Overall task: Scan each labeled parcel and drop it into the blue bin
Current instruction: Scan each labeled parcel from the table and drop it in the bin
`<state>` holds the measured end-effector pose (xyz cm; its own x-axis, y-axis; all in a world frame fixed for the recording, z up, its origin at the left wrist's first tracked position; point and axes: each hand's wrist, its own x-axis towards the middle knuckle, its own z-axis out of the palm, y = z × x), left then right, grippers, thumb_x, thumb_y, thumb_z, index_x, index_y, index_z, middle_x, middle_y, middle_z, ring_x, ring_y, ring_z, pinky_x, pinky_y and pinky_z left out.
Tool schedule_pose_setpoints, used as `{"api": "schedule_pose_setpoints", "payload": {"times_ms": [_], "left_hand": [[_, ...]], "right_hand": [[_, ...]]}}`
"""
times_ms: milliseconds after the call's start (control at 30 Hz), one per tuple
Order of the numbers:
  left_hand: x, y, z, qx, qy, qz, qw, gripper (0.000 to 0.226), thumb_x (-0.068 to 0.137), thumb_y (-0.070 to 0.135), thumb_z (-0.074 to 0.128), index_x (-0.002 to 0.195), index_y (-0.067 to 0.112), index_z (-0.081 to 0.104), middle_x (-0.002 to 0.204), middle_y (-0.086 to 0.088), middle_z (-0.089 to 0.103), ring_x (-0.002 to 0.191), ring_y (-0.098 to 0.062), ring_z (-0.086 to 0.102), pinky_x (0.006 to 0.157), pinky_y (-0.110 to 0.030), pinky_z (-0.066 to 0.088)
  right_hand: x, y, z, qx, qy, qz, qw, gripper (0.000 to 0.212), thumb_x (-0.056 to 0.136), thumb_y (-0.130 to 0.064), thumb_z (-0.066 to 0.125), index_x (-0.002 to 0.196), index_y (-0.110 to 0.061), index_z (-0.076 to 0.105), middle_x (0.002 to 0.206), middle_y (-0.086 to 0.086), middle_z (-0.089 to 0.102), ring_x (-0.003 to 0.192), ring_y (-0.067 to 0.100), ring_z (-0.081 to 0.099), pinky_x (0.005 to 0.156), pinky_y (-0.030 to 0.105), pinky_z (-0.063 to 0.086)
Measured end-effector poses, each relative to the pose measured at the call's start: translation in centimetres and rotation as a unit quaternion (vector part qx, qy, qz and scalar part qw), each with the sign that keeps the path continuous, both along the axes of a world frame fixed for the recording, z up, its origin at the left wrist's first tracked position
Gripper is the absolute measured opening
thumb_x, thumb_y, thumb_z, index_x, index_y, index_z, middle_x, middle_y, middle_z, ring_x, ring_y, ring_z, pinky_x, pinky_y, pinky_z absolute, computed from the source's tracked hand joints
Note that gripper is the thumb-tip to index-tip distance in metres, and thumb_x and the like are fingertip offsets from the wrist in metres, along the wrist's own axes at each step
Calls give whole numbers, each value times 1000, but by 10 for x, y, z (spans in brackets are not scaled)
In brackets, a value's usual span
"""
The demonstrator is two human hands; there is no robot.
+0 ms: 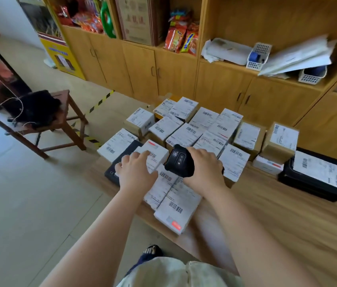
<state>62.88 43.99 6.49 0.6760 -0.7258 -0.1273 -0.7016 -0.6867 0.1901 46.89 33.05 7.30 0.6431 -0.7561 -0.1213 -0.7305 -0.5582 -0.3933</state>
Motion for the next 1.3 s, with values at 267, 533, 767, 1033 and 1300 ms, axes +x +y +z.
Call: {"api": "schedule_pose_setpoints", "payload": {"times_ms": [267, 533, 767, 1033, 1300], "left_hand": [[101, -19, -42, 175, 178, 24, 968, 123, 65, 75, 74, 156, 20, 12, 155, -10, 30, 143, -37, 26, 111, -54, 31], [111, -26, -65, 180, 222, -9, 958, 128, 54, 73, 83, 147, 9, 22, 143, -15, 38, 127, -34, 48, 96, -43, 49], [128, -25, -58, 96, 327, 10, 940, 93, 69, 44, 88, 139, 11, 36, 111, 0, 53, 94, -19, 57, 71, -31, 45], [143, -13, -72, 49, 479, 71, 874, 67, 77, 28, 84, 136, 22, 54, 105, 4, 66, 90, -16, 63, 78, -36, 57], [129, -14, -75, 38, 511, 69, 856, 64, 77, 27, 85, 133, 26, 54, 108, 4, 70, 98, -20, 66, 74, -38, 58]], "right_hand": [[69, 4, -16, 38, 29, -88, 995, 83, 76, -36, 75, 147, -32, 32, 137, 0, 46, 127, 30, 39, 104, 48, 32], [78, 25, -32, 61, 76, -177, 979, 83, 74, -32, 74, 146, -34, 34, 135, -2, 46, 126, 28, 40, 100, 45, 34], [80, 33, -33, 76, 93, -204, 972, 87, 75, -30, 74, 149, -34, 29, 139, -3, 42, 129, 26, 36, 102, 44, 33], [89, 43, -28, 52, 68, -208, 974, 89, 75, -32, 76, 150, -33, 29, 140, -3, 42, 130, 26, 35, 103, 45, 30], [76, 51, -23, -13, 118, -220, 968, 84, 78, -35, 73, 148, -34, 27, 139, -3, 41, 128, 26, 34, 104, 45, 27]]}}
